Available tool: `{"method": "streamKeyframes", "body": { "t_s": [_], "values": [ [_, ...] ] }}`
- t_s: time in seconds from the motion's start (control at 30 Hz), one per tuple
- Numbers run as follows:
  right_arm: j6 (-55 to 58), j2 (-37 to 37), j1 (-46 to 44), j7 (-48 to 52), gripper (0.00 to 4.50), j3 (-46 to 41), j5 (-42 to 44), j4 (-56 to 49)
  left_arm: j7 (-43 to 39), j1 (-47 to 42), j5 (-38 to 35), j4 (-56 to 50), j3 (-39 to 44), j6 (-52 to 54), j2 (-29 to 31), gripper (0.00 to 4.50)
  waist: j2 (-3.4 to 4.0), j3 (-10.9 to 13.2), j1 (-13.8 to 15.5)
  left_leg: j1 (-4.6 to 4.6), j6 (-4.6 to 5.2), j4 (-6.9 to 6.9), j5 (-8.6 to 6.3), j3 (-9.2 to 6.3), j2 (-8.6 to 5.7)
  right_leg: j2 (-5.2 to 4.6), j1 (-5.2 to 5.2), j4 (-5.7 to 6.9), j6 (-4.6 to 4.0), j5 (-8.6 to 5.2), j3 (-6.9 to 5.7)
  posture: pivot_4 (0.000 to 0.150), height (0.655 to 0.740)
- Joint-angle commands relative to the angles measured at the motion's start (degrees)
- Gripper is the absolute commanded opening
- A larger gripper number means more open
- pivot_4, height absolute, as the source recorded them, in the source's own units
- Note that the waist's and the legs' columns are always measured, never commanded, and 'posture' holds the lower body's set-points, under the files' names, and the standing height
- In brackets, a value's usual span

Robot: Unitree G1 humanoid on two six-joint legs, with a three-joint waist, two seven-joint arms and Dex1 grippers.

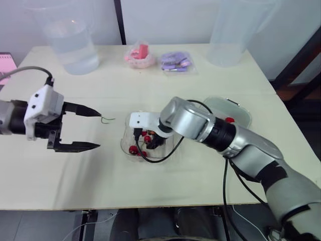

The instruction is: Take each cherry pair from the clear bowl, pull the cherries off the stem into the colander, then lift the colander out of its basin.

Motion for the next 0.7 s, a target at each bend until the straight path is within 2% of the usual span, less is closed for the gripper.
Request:
{"method": "streamKeyframes", "body": {
  "t_s": [0.03,0.07,0.13,0.4,0.57,0.7],
  "values": [
    [-0.9,-0.4,0.0,0.4,1.17,-0.4,-1.2,-1.6,0.4,-0.3,-0.6,-1.1,2.3,0.1,0.7,4.5,0.0,0.0,0.0,0.0,0.0,0.0,0.0,0.0,0.0,0.0,0.0,0.0,0.0,0.0,0.0,0.15,0.7367],
    [-1.6,-0.9,0.0,0.9,0.81,-0.1,-1.4,-2.3,0.4,-0.5,-0.6,-1.0,2.2,0.1,0.6,4.5,0.0,0.0,0.0,0.0,0.0,0.0,0.0,0.0,0.0,0.0,0.0,0.0,0.0,0.0,0.0,0.15,0.7367],
    [-2.5,-1.8,0.0,1.6,0.53,0.1,-1.8,-3.4,0.5,-0.6,-0.6,-1.0,2.1,0.1,0.6,4.5,0.0,0.0,0.0,0.0,0.0,0.0,0.0,0.0,0.0,0.0,0.0,0.0,0.0,0.0,0.0,0.15,0.7367],
    [-14.4,-10.8,-0.8,6.1,0.53,-1.4,-6.1,-13.2,3.0,-2.7,-3.2,-0.2,2.1,3.7,-0.8,4.5,0.0,0.0,0.1,-0.01,0.0,0.0,0.0,0.0,0.0,-0.01,0.0,-0.03,0.0,0.0,0.0,0.15,0.7367],
    [-33.1,-19.3,1.8,9.1,0.53,-4.9,-10.7,-20.3,6.3,-6.6,-7.5,1.1,2.0,9.6,-3.0,4.5,0.0,0.0,0.2,-0.01,0.0,0.0,0.0,-0.01,-0.01,-0.01,0.03,-0.08,0.01,0.0,0.0,0.15,0.7367],
    [-57.3,-22.5,4.7,0.8,0.53,-8.3,-20.9,-18.1,9.4,-10.3,-10.4,2.1,1.1,13.9,-6.1,4.5,-0.01,0.0,0.0,0.01,0.0,0.01,0.0,-0.02,-0.01,0.0,0.04,-0.07,0.02,0.01,0.0,0.15,0.7367]
  ]
}}
